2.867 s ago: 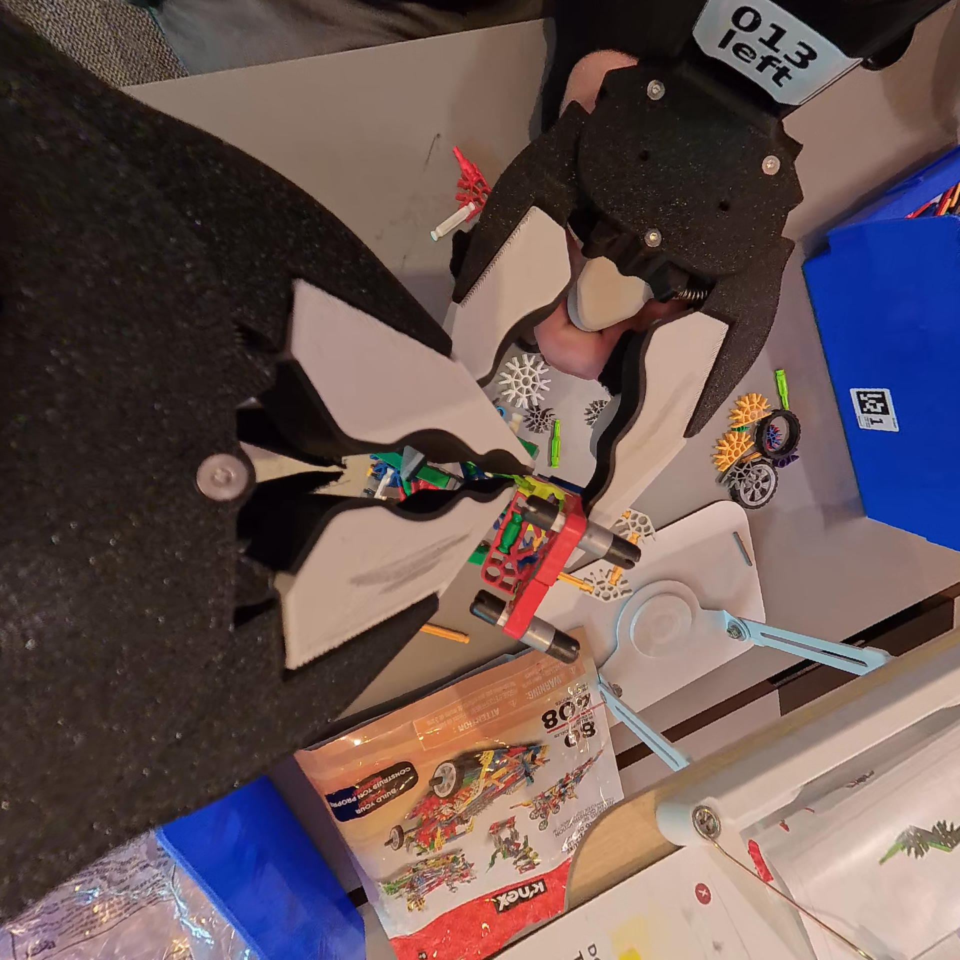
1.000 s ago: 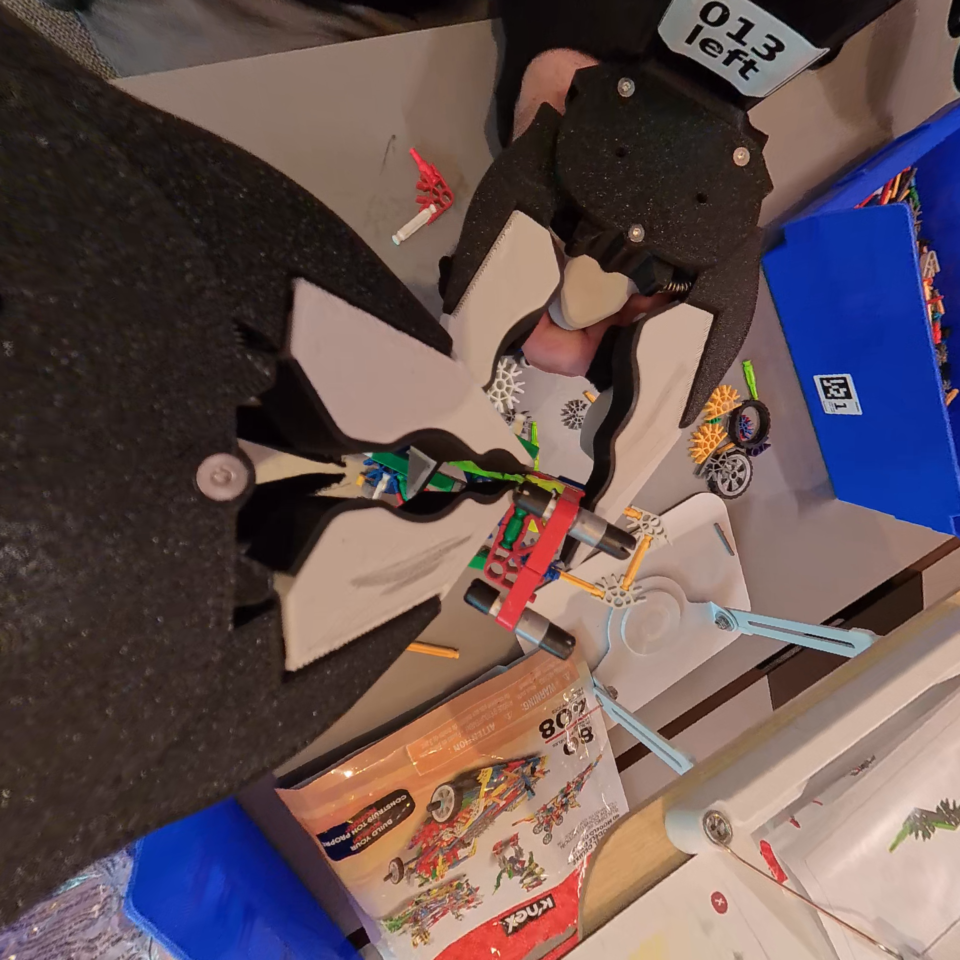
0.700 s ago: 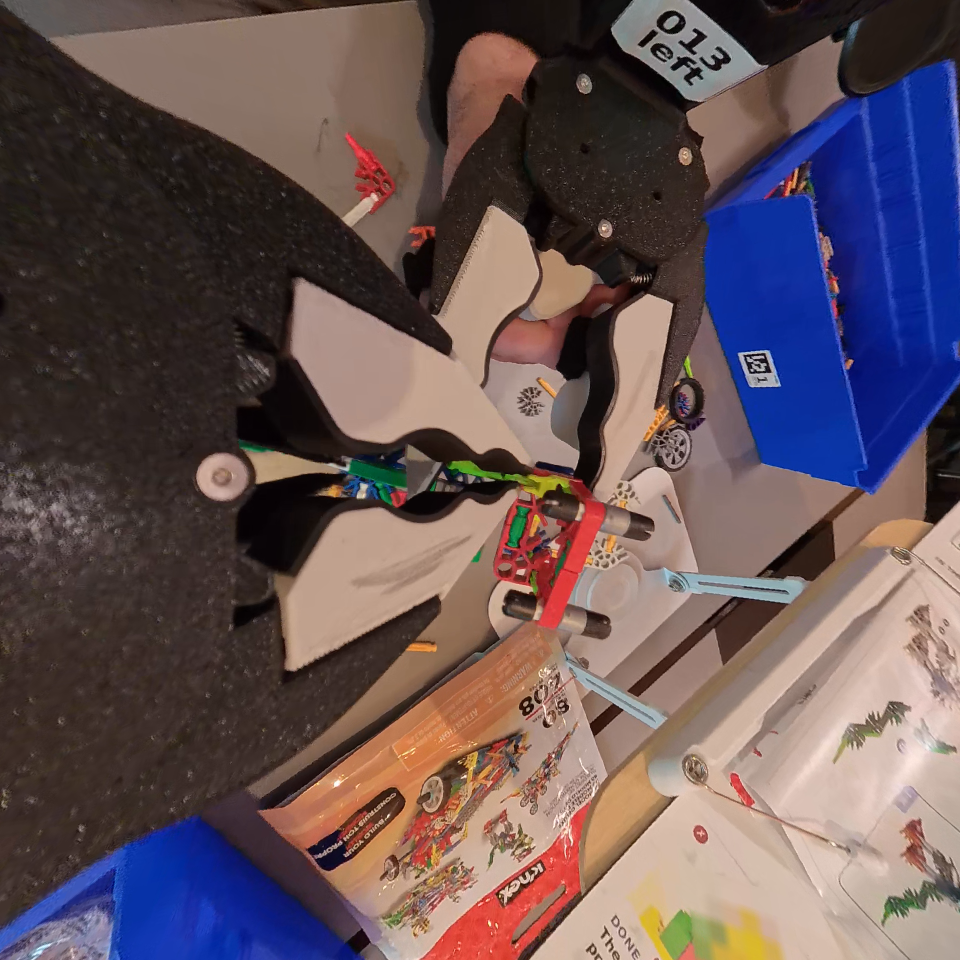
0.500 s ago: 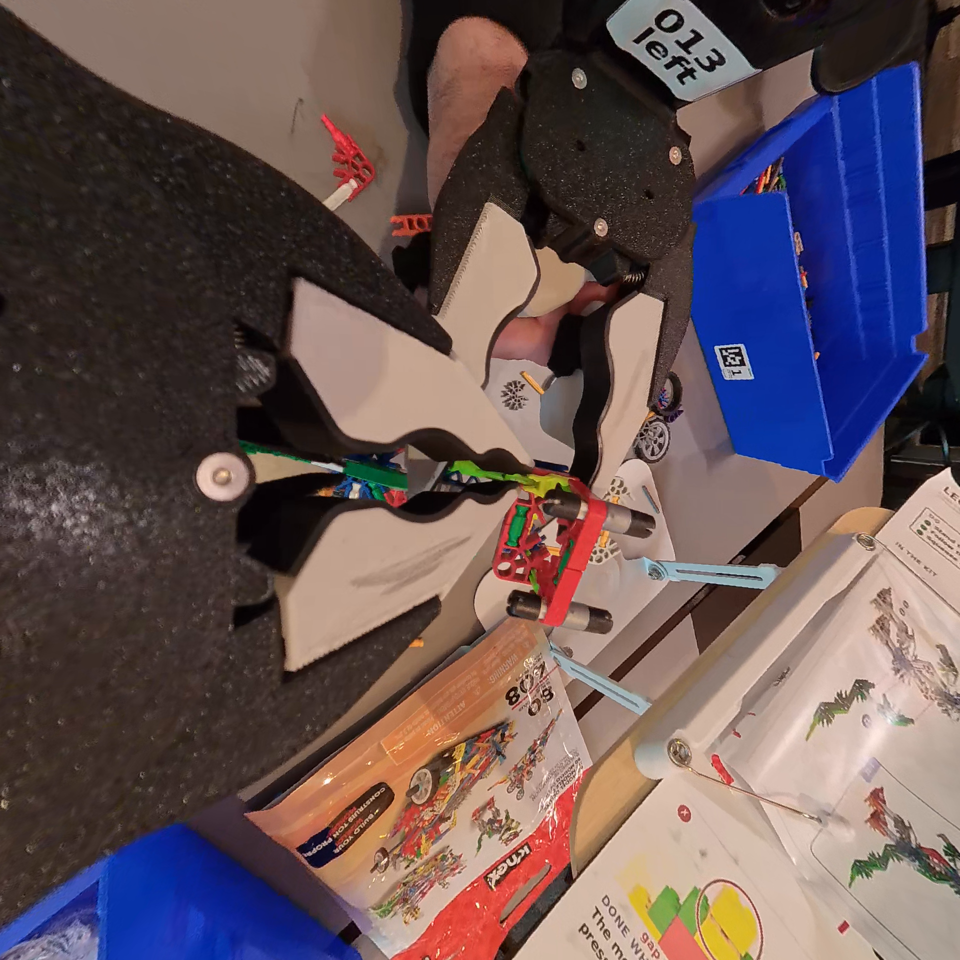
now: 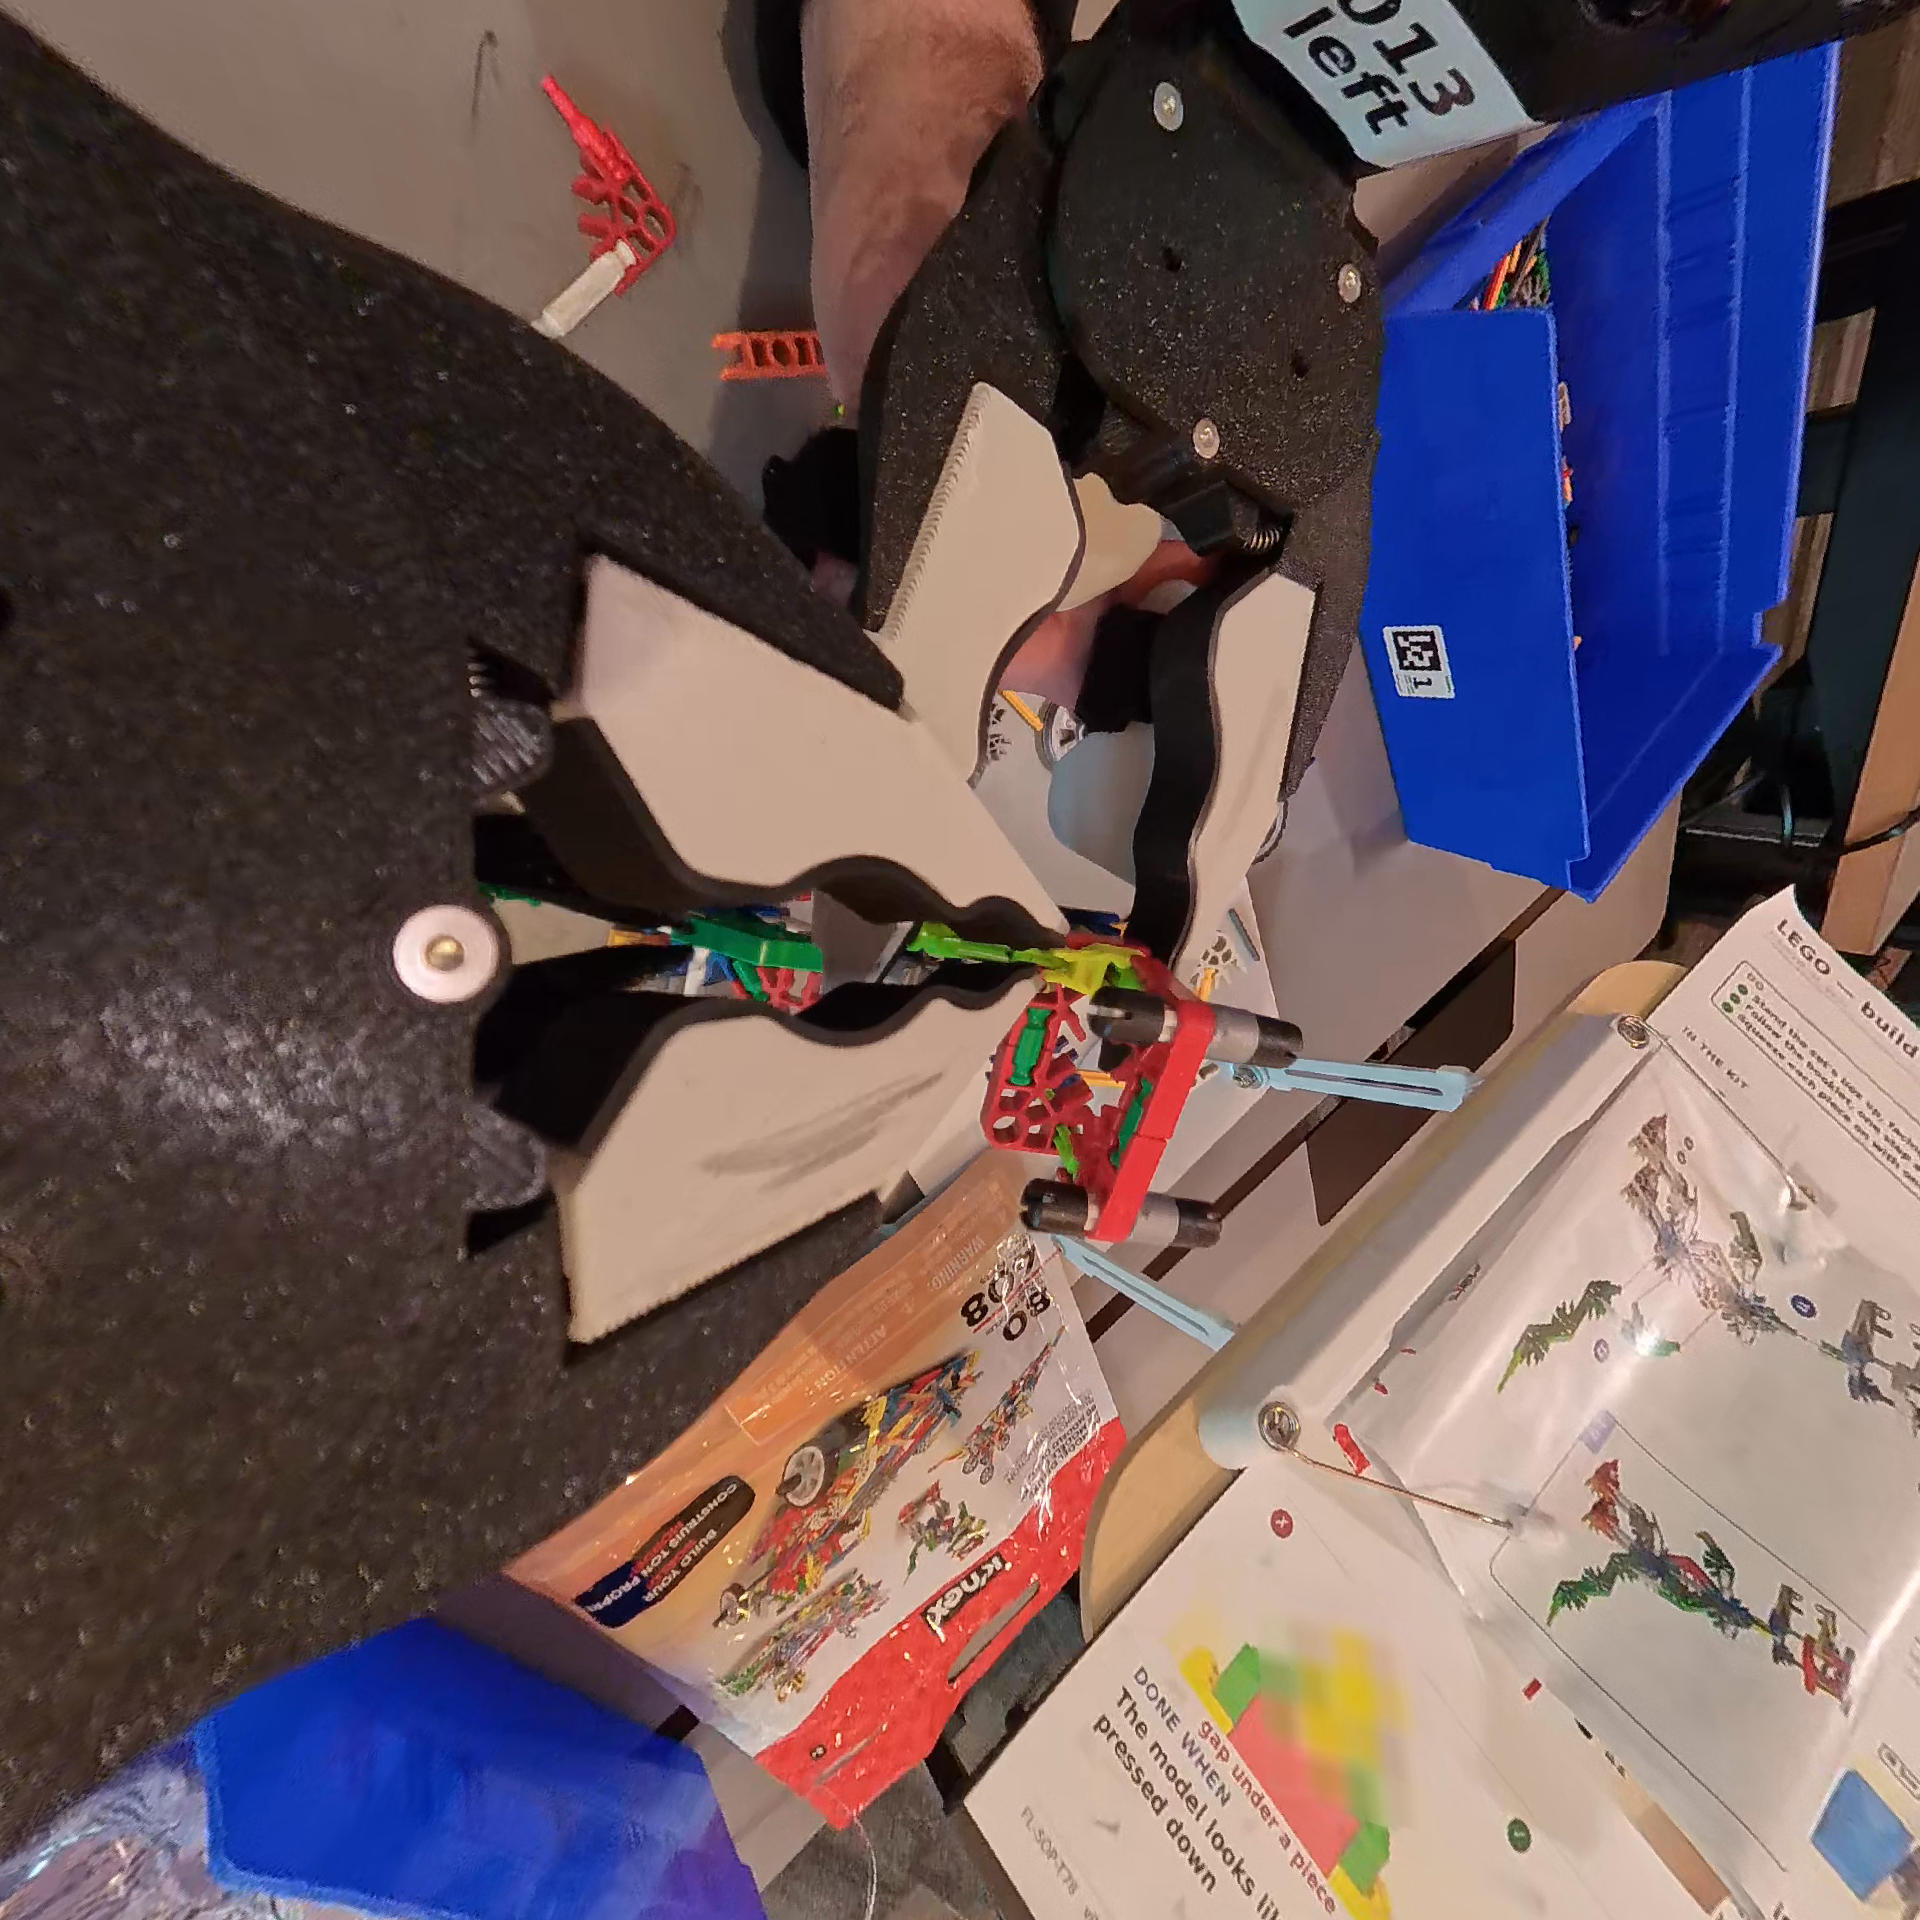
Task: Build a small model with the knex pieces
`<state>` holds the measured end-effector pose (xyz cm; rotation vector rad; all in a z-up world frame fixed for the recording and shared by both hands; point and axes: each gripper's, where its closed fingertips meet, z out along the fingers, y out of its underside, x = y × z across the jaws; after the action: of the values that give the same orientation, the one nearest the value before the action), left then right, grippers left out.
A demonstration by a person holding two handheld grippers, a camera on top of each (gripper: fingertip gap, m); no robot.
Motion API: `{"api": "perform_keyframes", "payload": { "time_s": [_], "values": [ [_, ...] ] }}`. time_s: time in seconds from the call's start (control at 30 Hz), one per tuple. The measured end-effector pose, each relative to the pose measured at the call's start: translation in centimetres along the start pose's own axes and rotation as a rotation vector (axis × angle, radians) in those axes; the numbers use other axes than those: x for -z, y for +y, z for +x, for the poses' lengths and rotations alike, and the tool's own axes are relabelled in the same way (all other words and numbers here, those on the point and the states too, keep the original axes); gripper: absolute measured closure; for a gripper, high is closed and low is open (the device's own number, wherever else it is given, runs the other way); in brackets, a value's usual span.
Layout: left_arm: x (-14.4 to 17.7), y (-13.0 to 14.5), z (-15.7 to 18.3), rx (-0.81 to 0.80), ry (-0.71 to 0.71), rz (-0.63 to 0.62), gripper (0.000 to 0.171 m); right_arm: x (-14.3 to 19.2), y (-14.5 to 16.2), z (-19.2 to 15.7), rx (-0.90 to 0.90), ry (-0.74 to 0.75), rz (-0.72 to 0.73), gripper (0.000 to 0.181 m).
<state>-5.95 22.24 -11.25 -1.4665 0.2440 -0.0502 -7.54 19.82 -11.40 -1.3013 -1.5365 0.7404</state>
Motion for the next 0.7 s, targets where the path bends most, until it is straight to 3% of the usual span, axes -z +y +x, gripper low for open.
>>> {"api": "perform_keyframes", "payload": {
  "time_s": [0.7],
  "values": [
    [0.22, -0.19, 0.00, -0.065, 0.012, 0.042, 0.115, 0.02, -0.30, -0.12, 0.100, 0.076, 0.056, 0.181]
  ]
}}
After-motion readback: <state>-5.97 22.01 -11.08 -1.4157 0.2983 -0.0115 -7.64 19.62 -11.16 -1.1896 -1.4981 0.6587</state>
